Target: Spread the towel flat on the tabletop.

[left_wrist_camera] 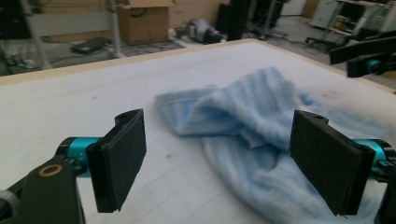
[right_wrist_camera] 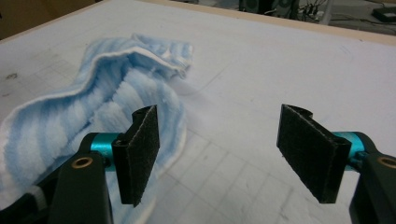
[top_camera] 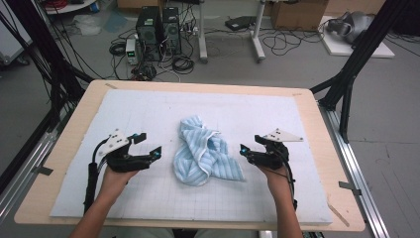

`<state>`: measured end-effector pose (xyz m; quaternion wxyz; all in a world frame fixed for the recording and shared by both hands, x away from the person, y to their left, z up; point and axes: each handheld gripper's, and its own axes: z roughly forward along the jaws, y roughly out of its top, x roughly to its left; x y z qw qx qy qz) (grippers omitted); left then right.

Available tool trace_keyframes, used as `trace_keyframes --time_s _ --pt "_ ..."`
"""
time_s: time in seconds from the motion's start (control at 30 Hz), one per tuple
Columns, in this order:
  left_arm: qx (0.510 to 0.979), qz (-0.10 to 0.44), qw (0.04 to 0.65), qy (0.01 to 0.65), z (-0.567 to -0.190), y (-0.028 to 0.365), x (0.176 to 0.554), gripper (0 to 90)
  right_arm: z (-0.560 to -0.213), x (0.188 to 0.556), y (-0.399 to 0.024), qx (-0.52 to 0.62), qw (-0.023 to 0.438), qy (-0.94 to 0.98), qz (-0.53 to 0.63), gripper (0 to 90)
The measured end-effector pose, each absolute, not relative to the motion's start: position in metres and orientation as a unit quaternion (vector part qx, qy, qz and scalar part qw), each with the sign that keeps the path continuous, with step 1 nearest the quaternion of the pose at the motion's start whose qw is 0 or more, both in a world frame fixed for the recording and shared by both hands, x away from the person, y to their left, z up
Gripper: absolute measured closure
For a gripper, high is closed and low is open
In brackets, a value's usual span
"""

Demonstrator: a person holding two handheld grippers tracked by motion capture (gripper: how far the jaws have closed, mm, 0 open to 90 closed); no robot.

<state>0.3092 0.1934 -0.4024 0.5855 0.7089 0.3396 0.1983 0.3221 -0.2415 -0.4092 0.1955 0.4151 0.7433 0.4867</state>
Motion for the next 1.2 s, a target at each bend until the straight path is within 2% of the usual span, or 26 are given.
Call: trace_keyframes --time_s 0.1,0.27,0.5,0.63,0.73,0.77,0.83,0.93,1.03,1.07,1.1,1.2 --pt "0.715 0.180 0.592 0.326 -0.397 0.173 0.317 19.5 -0.413 0.317 -0.250 0.422 0.194 0.739 0.488 28.5" --pt "0.733 0.165 0.588 0.298 -0.397 0.142 0.327 25.5 -0.416 0.311 -0.258 0.424 0.197 0.734 0.492 26.6" --pt "0.761 0.146 0.564 0.284 -0.402 0.104 0.336 26.4 -0.423 0.305 -0.265 0.432 0.194 0.730 0.493 25.7" --pt "0.789 0.147 0.532 0.272 -0.407 0.084 0.339 30.6 -0.425 0.306 -0.264 0.430 0.191 0.733 0.490 25.7" --pt "0.810 0.165 0.495 0.267 -0.415 0.075 0.342 38.7 -0.425 0.306 -0.260 0.428 0.185 0.737 0.490 25.8" --pt "0.815 0.165 0.487 0.265 -0.418 0.074 0.343 47.3 -0.425 0.306 -0.256 0.425 0.182 0.739 0.489 25.8" --pt "0.823 0.154 0.478 0.265 -0.421 0.076 0.346 50.4 -0.425 0.306 -0.254 0.422 0.181 0.741 0.490 25.8" --pt "0.826 0.148 0.473 0.269 -0.421 0.080 0.348 69.1 -0.426 0.308 -0.248 0.418 0.177 0.748 0.485 25.8" --pt "0.821 0.151 0.473 0.281 -0.419 0.087 0.349 82.4 -0.428 0.309 -0.242 0.413 0.173 0.753 0.482 26.6" --pt "0.818 0.152 0.475 0.286 -0.419 0.091 0.349 84.2 -0.429 0.310 -0.240 0.411 0.170 0.755 0.483 28.4" --pt "0.815 0.154 0.477 0.291 -0.418 0.095 0.349 85.7 -0.429 0.310 -0.233 0.409 0.152 0.759 0.484 34.3" --pt "0.804 0.156 0.483 0.309 -0.417 0.107 0.351 86.3 -0.429 0.311 -0.226 0.401 0.140 0.766 0.483 37.3"
